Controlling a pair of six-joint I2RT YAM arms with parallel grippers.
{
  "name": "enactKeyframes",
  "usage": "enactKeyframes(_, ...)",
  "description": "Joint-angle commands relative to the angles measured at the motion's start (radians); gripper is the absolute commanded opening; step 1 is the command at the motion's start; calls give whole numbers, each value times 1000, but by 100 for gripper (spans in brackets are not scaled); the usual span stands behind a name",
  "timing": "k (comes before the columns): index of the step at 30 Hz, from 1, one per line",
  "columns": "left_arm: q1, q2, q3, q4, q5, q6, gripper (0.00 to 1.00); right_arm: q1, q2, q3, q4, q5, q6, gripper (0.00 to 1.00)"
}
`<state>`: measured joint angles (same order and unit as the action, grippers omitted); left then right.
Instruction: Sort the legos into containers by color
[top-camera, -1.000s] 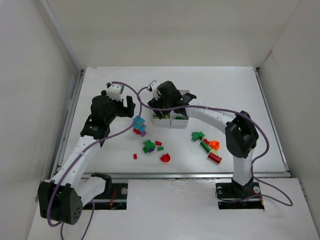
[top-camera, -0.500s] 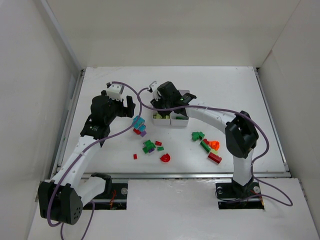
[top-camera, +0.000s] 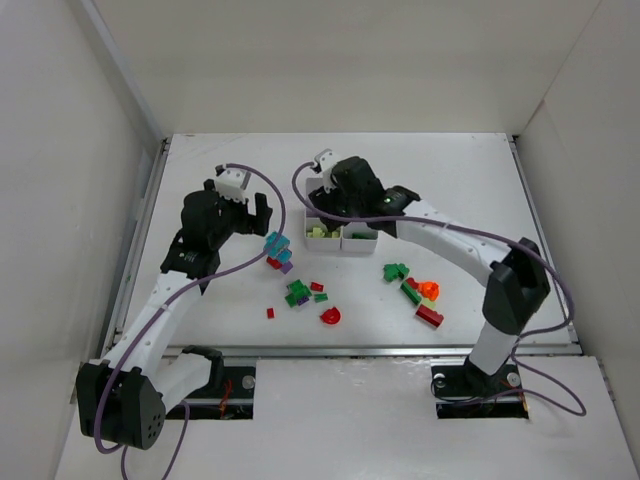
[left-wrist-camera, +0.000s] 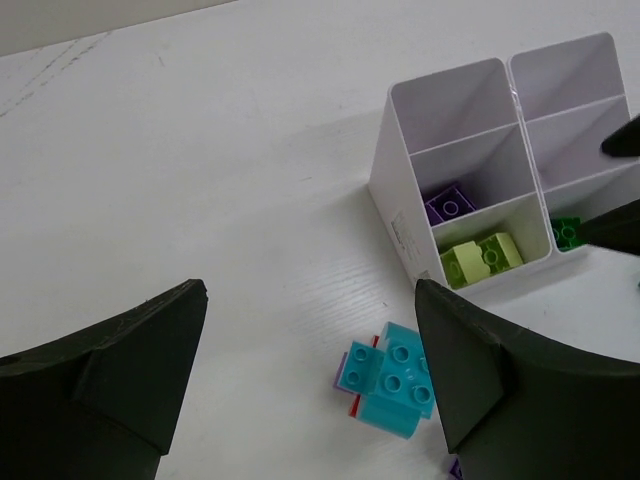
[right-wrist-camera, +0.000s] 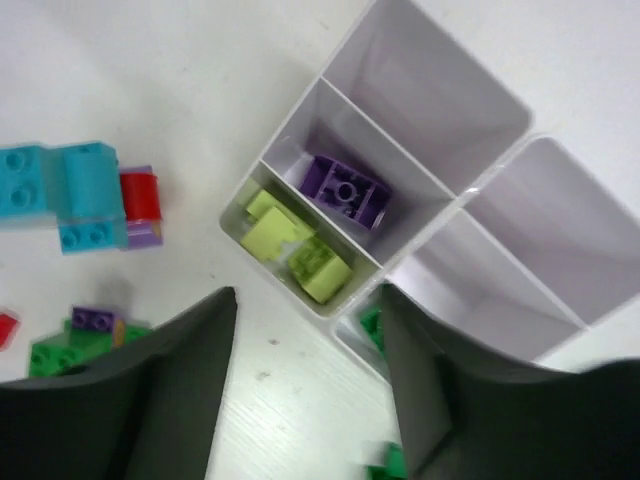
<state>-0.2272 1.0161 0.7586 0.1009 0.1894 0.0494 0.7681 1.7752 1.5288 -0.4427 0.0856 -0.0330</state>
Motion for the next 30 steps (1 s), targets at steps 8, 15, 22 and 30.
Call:
enactKeyframes(8,-110,38,186,-470,394,750,81,8,-316,-218,-74,215,225,100)
enactKeyframes(15,-339,153,317,-941,269,1248,92,8,-489,-378,-15,201,346,100)
enactKeyframes(22,-483,291,317,-1095,194,1610,96,8,-572,-423,7,125,355,100)
enactKeyframes(30,-534,381,274,-985,186,1583,90,8,-717,-530,39,155,415,100)
